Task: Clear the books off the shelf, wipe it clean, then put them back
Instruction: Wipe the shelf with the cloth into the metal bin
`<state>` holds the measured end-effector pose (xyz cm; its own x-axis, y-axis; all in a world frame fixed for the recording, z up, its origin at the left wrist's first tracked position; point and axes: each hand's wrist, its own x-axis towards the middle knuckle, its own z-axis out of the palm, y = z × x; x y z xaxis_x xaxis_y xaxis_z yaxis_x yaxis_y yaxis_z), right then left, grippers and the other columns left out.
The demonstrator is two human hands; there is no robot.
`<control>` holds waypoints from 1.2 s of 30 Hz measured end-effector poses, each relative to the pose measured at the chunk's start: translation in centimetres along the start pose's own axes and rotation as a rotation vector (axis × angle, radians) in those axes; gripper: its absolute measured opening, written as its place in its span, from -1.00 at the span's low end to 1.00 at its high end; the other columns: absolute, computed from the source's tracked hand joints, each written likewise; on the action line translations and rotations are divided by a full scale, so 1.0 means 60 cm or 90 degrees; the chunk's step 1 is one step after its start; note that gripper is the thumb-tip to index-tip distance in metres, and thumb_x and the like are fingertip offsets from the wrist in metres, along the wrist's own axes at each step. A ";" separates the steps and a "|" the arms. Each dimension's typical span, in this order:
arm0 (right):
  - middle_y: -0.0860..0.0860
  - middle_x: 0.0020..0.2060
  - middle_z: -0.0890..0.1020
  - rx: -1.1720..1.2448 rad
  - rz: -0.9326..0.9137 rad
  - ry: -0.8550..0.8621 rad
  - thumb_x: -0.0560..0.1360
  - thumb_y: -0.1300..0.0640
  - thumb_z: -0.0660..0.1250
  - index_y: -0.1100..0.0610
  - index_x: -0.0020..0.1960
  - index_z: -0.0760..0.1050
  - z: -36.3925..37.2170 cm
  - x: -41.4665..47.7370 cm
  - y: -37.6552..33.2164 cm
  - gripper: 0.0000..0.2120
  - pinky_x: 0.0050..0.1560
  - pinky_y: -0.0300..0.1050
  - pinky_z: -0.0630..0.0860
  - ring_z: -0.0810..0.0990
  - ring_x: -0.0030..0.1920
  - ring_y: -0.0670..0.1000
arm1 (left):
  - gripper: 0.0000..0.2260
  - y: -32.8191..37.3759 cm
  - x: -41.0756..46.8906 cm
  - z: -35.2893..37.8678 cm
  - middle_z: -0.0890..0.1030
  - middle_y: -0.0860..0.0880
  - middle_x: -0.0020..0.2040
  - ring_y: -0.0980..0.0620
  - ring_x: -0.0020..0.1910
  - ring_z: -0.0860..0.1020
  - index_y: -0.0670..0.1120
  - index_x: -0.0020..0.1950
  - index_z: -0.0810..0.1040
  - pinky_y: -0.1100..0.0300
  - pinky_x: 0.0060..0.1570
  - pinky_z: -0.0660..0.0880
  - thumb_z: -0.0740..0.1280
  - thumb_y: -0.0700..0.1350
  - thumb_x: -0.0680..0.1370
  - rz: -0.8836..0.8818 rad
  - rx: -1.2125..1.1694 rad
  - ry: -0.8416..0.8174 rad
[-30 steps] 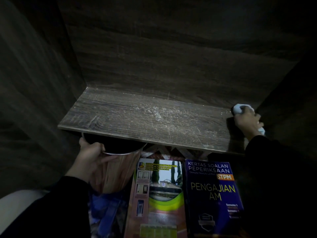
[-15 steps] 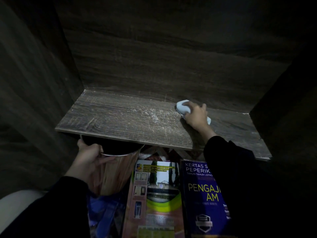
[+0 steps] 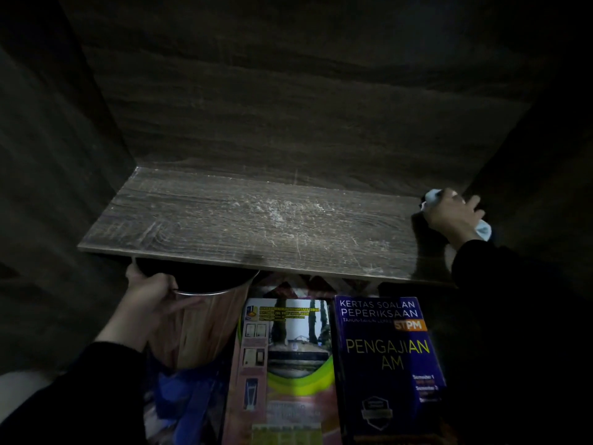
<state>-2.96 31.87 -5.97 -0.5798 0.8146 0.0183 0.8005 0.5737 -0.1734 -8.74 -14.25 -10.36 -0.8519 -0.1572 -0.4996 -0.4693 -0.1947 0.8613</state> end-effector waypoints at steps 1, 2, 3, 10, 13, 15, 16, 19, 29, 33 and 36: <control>0.27 0.38 0.34 0.007 0.008 -0.003 0.55 -0.09 0.21 0.21 0.40 0.25 0.003 0.001 -0.004 -0.46 0.35 0.20 0.10 0.14 0.39 0.29 | -0.38 -0.001 0.002 -0.001 0.29 -0.26 0.34 -0.36 0.19 0.39 -0.10 0.42 0.19 -0.01 -0.62 0.52 0.02 -0.54 0.43 0.001 0.002 0.000; 0.26 0.38 0.34 0.011 0.015 -0.004 0.54 -0.09 0.20 0.20 0.40 0.25 0.003 0.001 -0.006 -0.46 0.35 0.20 0.09 0.13 0.40 0.28 | -0.37 -0.003 0.005 -0.001 0.28 -0.28 0.35 -0.36 0.19 0.39 -0.08 0.42 0.20 -0.01 -0.62 0.52 0.01 -0.54 0.42 -0.001 0.000 -0.001; 0.25 0.37 0.35 0.013 0.021 -0.007 0.54 -0.09 0.20 0.19 0.40 0.25 0.002 0.001 -0.009 -0.47 0.35 0.21 0.08 0.13 0.40 0.28 | -0.36 -0.004 0.007 -0.001 0.28 -0.29 0.35 -0.35 0.18 0.38 -0.07 0.41 0.21 0.00 -0.63 0.52 0.00 -0.54 0.41 -0.003 -0.002 -0.003; 0.23 0.35 0.39 0.030 0.029 -0.071 0.50 -0.01 0.25 0.12 0.37 0.29 -0.016 -0.010 -0.055 -0.52 0.41 0.23 0.03 0.08 0.46 0.26 | -0.35 -0.004 0.009 -0.004 0.32 -0.28 0.27 -0.38 0.15 0.40 -0.06 0.42 0.21 0.00 -0.64 0.51 -0.01 -0.54 0.41 -0.010 0.000 -0.001; 0.22 0.32 0.43 0.012 -0.012 -0.073 0.49 -0.02 0.24 0.10 0.35 0.32 -0.018 -0.028 -0.081 -0.53 0.38 0.20 0.08 0.13 0.44 0.26 | -0.36 -0.005 0.010 -0.005 0.29 -0.32 0.34 -0.37 0.14 0.40 -0.08 0.42 0.19 -0.02 -0.63 0.51 0.00 -0.54 0.41 -0.008 0.004 -0.004; 0.20 0.28 0.48 0.028 -0.072 -0.063 0.48 -0.01 0.23 0.07 0.29 0.36 -0.008 -0.045 -0.102 -0.59 0.35 0.18 0.12 0.17 0.41 0.26 | -0.35 -0.005 0.009 -0.004 0.27 -0.32 0.36 -0.39 0.21 0.38 -0.07 0.42 0.19 -0.01 -0.63 0.51 0.00 -0.54 0.41 -0.011 0.002 -0.005; 0.19 0.27 0.50 0.047 -0.113 -0.058 0.47 0.00 0.24 0.06 0.26 0.39 -0.001 -0.055 -0.114 -0.62 0.33 0.16 0.14 0.19 0.39 0.25 | -0.35 -0.005 0.010 -0.004 0.26 -0.31 0.37 -0.42 0.24 0.36 -0.07 0.43 0.18 -0.01 -0.63 0.52 0.00 -0.54 0.41 -0.012 0.003 -0.005; 0.12 0.27 0.52 0.097 -0.262 -0.075 0.48 0.05 0.25 -0.01 0.23 0.43 0.016 -0.085 -0.143 -0.68 0.30 0.10 0.16 0.23 0.33 0.22 | -0.36 -0.004 0.006 -0.003 0.27 -0.29 0.32 -0.45 0.27 0.34 -0.09 0.44 0.15 0.00 -0.64 0.51 0.00 -0.54 0.43 -0.012 0.004 -0.006; 0.17 0.28 0.49 0.207 -0.043 0.168 0.50 0.14 0.19 0.06 0.30 0.47 -0.002 -0.030 -0.015 -0.63 0.27 0.14 0.22 0.31 0.28 0.27 | -0.38 0.001 -0.006 0.001 0.23 -0.30 0.40 -0.38 0.27 0.34 -0.10 0.44 0.15 0.02 -0.67 0.49 0.02 -0.54 0.45 -0.012 0.001 0.003; 0.22 0.37 0.31 0.086 -0.015 0.099 0.56 0.07 0.12 0.15 0.40 0.32 0.040 -0.026 0.008 -0.58 0.30 0.24 0.15 0.24 0.33 0.31 | -0.41 0.004 -0.020 0.003 0.30 -0.26 0.33 -0.29 0.10 0.42 -0.11 0.44 0.14 0.02 -0.63 0.51 0.03 -0.52 0.46 0.000 -0.010 -0.001; 0.27 0.37 0.29 0.090 0.004 0.119 0.53 0.01 0.03 0.20 0.36 0.33 0.064 -0.052 -0.050 -0.53 0.31 0.26 0.12 0.22 0.35 0.32 | -0.45 0.007 -0.028 0.006 0.33 -0.19 0.22 -0.15 -0.13 0.45 -0.09 0.38 0.18 0.06 -0.64 0.50 0.03 -0.53 0.47 0.005 -0.012 -0.007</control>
<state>-4.16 27.27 -9.27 -0.5267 0.8269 0.1968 0.7668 0.5621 -0.3100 -7.57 -13.70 -9.14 -0.8583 -0.1483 -0.4913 -0.4577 -0.2120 0.8635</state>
